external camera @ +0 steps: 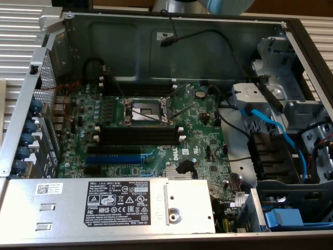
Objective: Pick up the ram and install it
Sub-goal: 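Pick up the ram and move it above insertion slot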
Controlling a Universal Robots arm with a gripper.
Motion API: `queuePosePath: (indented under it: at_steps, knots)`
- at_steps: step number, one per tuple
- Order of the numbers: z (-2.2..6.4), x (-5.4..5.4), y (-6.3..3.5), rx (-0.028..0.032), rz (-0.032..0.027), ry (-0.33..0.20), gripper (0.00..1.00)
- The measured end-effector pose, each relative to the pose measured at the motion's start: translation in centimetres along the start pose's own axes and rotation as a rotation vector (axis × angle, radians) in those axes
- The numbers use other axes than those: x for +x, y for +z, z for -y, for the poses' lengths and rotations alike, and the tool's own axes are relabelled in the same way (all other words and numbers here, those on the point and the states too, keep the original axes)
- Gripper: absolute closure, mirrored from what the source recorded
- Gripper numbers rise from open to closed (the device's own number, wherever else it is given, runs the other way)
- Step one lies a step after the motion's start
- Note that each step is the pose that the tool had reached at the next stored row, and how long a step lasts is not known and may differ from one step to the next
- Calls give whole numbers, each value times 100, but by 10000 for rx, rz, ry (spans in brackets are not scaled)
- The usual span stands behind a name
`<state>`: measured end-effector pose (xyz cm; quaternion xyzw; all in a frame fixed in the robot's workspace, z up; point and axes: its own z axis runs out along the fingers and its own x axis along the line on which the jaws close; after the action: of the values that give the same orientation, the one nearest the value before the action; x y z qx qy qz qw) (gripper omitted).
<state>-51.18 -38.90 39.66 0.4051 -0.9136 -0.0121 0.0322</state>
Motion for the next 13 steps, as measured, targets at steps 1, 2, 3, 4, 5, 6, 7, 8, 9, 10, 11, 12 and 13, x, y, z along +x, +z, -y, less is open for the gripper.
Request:
queuePosePath:
  at_steps: [1,2,3,4,5,6,7,8,9,10,11,12,13]
  knots:
    - [0,0,2,9,-9,-180,90]
    - [0,0,5,18,-18,-365,90]
    - [0,0,7,27,-26,-544,90]
    - [1,0,9,36,-36,-735,90]
    - [1,0,11,44,-45,-914,90]
    - [1,-1,13,54,-53,-1099,90]
    - [1,-1,15,62,-62,-1279,90]
    - [1,-1,17,71,-69,-1453,90]
    - [1,-1,19,80,-79,-1632,90]
    - [1,-1,20,88,-88,-1816,90]
    - [1,-1,21,98,-98,-2013,90]
    - [1,-1,23,107,-106,-2186,90]
    - [1,-1,25,116,-114,-2366,90]
